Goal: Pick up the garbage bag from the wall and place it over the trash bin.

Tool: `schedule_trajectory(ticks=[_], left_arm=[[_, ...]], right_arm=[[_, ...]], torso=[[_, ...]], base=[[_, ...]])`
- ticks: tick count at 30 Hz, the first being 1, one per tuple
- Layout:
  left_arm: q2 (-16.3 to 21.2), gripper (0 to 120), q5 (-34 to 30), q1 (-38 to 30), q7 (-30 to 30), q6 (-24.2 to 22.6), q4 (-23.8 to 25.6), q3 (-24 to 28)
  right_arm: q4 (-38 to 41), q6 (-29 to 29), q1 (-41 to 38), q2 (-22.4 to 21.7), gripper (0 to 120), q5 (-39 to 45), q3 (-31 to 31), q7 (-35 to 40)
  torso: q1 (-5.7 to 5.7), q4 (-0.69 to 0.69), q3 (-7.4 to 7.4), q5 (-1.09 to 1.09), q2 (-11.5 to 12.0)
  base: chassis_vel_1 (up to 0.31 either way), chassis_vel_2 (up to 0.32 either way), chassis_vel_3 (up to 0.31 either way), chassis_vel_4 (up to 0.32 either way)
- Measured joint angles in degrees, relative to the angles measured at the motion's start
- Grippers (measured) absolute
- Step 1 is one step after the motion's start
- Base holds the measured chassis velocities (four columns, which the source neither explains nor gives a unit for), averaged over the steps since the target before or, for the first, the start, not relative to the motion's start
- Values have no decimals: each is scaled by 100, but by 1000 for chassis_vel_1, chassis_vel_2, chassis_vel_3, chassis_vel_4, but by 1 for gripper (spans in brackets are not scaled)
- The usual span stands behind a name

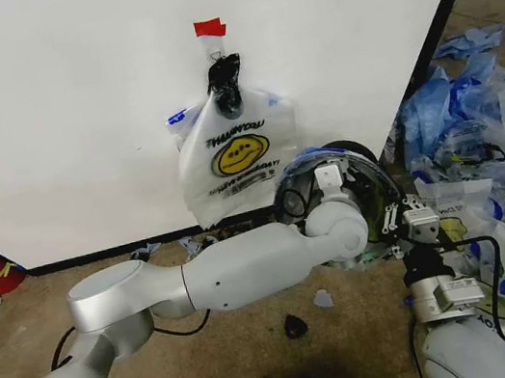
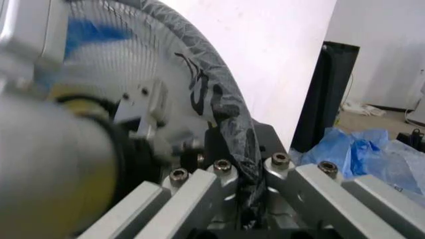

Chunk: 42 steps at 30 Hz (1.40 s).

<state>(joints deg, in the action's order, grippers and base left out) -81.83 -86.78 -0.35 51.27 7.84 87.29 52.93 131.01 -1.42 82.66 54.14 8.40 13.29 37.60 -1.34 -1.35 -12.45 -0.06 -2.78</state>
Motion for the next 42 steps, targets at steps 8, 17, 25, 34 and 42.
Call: schedule_trajectory(ticks=[8, 17, 25, 34, 42], left_arm=[[157, 0, 96, 208, 98, 8, 201, 201], [183, 0, 211, 298, 243, -75, 232, 417], [77, 0, 223, 288, 254, -84, 157, 403], [-38, 0, 146, 59, 219, -83, -69, 201], [-21, 0, 198, 109, 228, -70, -136, 171]], right_arm=[[26, 0, 48, -11, 0, 7, 25, -1], [37, -16, 123, 13, 0, -48, 23, -17], [39, -26, 149, 49, 0, -86, 0, -37], [68, -102, 291, 159, 0, -231, -16, -81], [130, -127, 367, 185, 0, -258, 16, -89]], torso=[[0, 0, 0, 0, -1], [0, 0, 0, 0, -1], [0, 0, 0, 0, -1], [0, 0, 0, 0, -1], [0, 0, 0, 0, -1]], base=[[0, 0, 0, 0], [0, 0, 0, 0], [0, 0, 0, 0], [0, 0, 0, 0], [0, 0, 0, 0]])
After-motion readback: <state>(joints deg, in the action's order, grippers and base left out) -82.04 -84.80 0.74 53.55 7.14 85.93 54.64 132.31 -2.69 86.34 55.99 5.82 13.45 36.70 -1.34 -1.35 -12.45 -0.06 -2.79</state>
